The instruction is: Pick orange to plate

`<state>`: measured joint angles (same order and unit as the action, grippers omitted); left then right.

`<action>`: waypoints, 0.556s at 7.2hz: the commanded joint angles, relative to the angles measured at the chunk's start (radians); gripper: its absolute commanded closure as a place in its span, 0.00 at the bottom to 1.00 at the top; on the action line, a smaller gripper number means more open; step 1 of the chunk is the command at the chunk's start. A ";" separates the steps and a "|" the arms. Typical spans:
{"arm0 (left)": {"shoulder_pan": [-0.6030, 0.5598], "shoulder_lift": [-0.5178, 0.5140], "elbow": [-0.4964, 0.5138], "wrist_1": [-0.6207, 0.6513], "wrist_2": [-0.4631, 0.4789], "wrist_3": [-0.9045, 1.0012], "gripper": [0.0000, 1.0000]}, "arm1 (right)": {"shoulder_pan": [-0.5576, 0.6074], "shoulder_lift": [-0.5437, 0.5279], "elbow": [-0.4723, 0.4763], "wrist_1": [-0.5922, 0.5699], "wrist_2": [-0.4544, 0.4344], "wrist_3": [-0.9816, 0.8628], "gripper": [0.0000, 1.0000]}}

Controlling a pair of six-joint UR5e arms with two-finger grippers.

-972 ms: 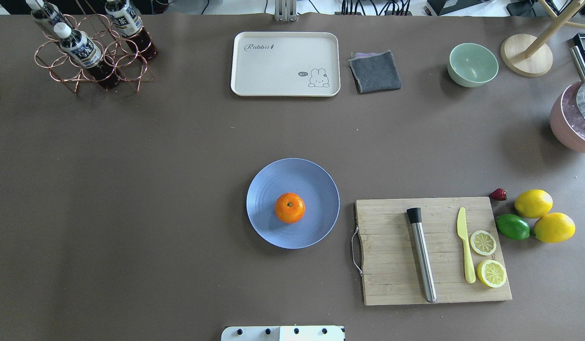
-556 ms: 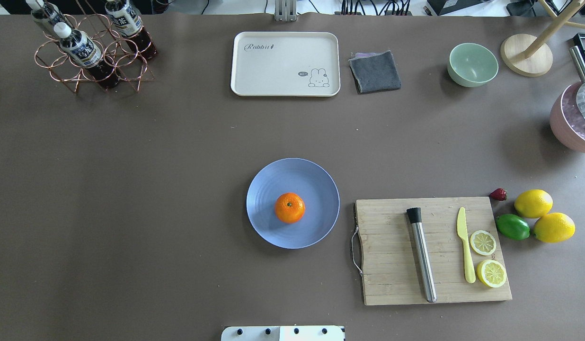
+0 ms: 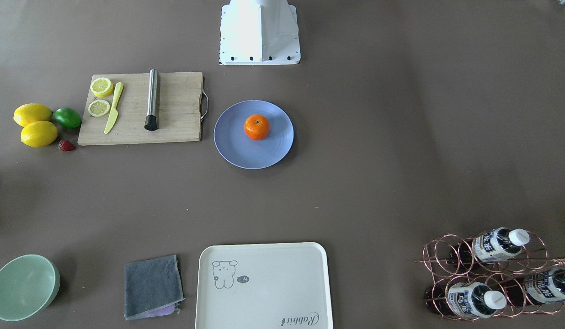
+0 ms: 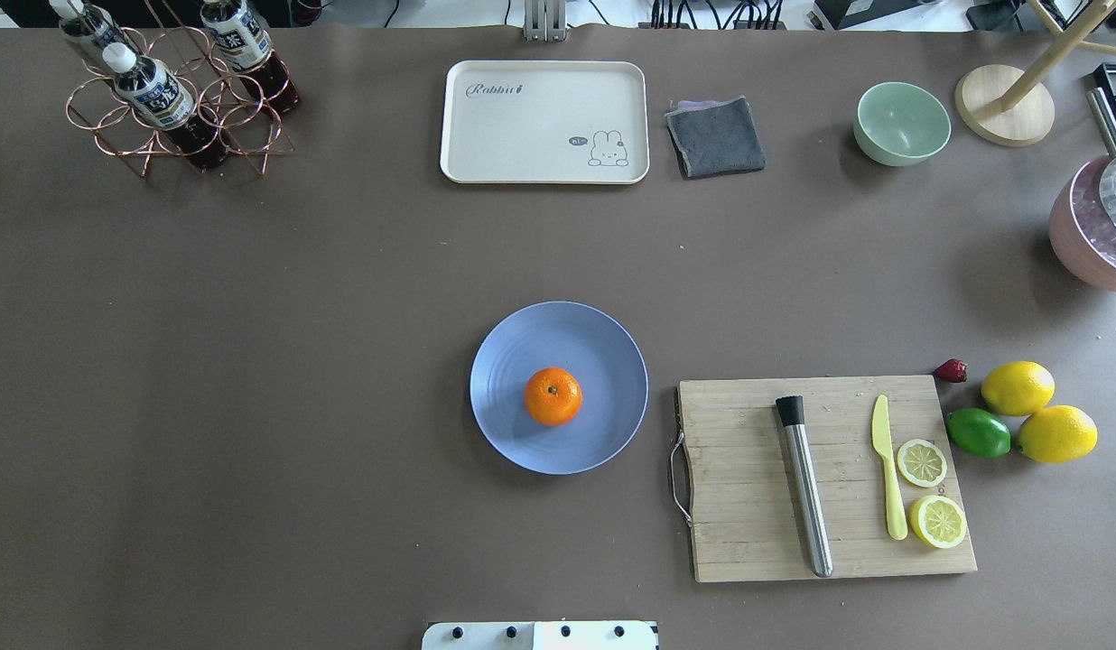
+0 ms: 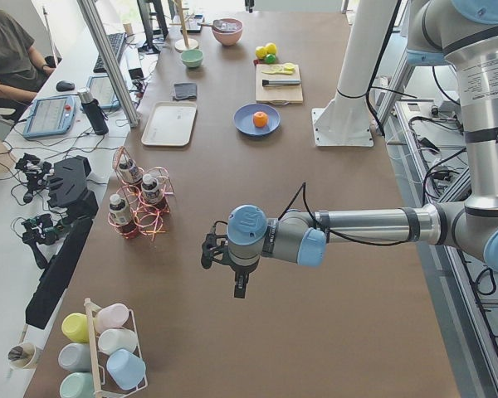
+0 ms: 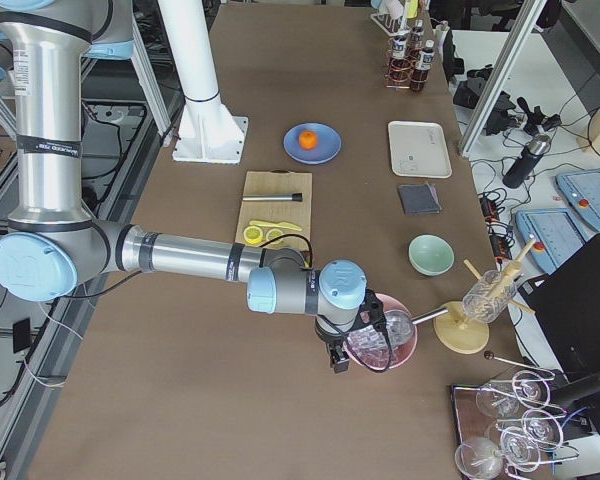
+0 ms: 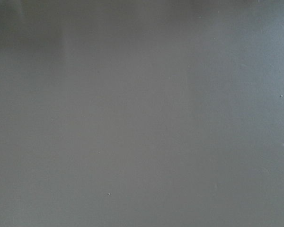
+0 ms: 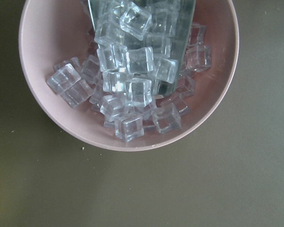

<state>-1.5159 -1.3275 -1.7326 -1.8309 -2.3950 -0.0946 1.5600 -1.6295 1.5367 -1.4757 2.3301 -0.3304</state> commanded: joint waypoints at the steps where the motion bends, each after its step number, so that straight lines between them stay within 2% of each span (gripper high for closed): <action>1: -0.012 0.008 -0.001 -0.001 0.000 0.001 0.03 | 0.000 -0.001 0.000 0.000 0.000 0.001 0.00; 4: -0.012 0.008 -0.002 -0.001 0.004 0.001 0.03 | 0.000 -0.006 0.003 0.000 0.000 0.001 0.00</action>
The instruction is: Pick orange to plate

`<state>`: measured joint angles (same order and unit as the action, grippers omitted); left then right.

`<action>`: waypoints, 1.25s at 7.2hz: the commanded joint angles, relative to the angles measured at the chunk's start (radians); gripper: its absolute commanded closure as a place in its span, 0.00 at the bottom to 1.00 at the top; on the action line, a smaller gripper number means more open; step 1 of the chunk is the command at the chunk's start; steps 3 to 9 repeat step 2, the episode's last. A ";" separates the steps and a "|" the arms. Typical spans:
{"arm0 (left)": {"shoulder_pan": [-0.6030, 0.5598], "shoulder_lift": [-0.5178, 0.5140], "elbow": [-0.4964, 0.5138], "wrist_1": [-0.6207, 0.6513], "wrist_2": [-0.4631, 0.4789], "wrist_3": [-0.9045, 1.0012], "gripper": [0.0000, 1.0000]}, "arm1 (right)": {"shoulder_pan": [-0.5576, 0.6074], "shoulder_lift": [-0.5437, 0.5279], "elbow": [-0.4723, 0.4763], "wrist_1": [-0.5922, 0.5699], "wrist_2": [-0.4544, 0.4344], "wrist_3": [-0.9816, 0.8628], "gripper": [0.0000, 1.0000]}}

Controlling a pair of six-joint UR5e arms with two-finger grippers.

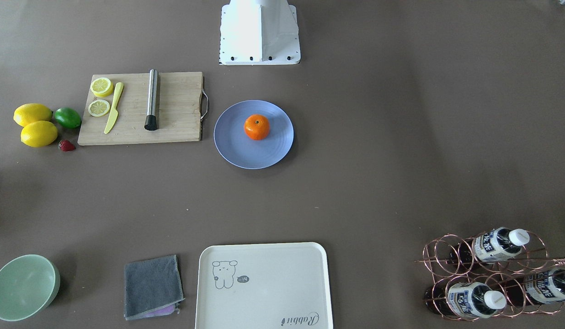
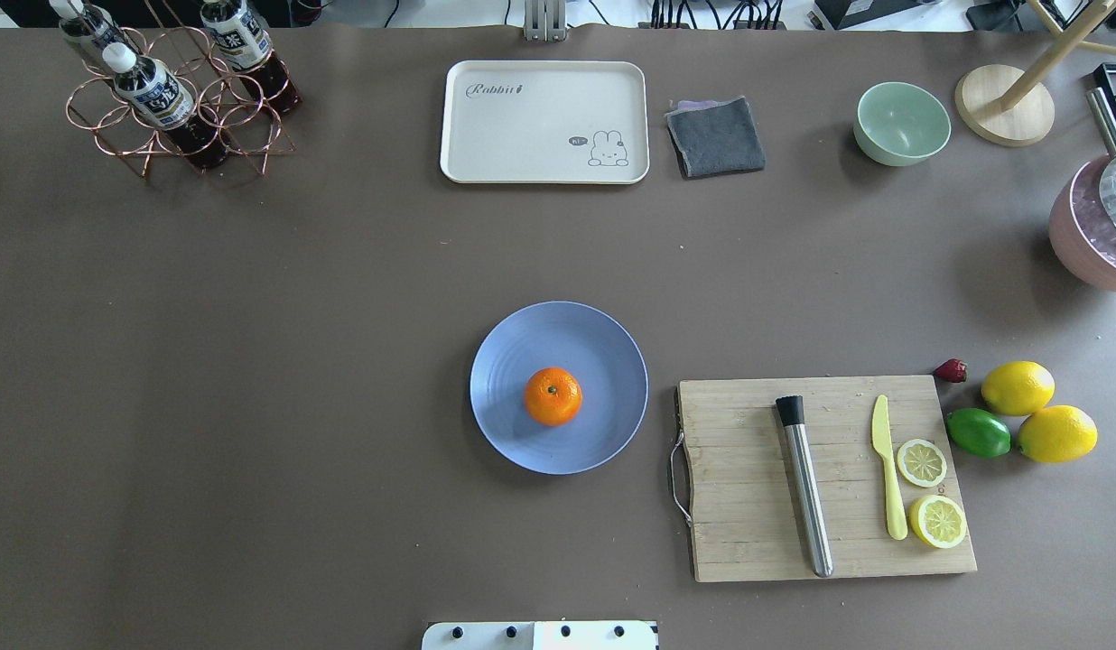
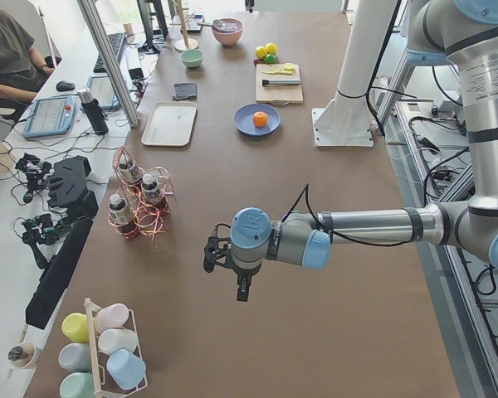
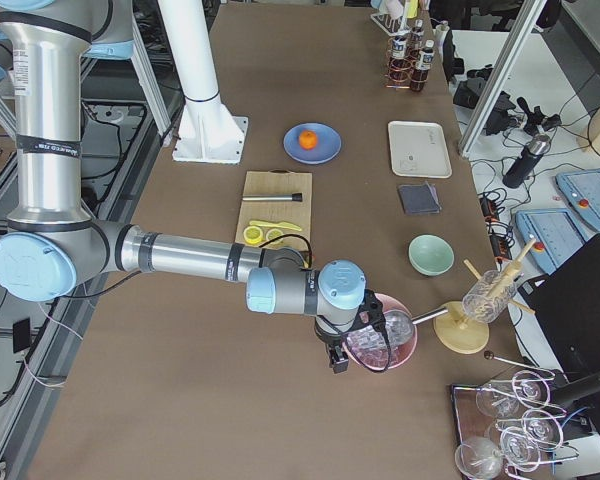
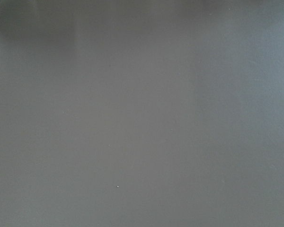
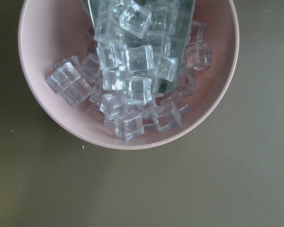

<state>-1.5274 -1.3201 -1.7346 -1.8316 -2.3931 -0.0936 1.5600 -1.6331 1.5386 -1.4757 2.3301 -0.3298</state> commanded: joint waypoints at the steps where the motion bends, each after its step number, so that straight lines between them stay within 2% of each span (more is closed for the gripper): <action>1: 0.000 -0.001 -0.002 0.000 0.002 0.000 0.03 | 0.000 -0.002 0.001 0.000 0.000 0.000 0.00; 9: 0.000 0.001 -0.002 0.000 0.003 0.000 0.03 | 0.000 -0.002 0.001 0.000 0.000 0.000 0.00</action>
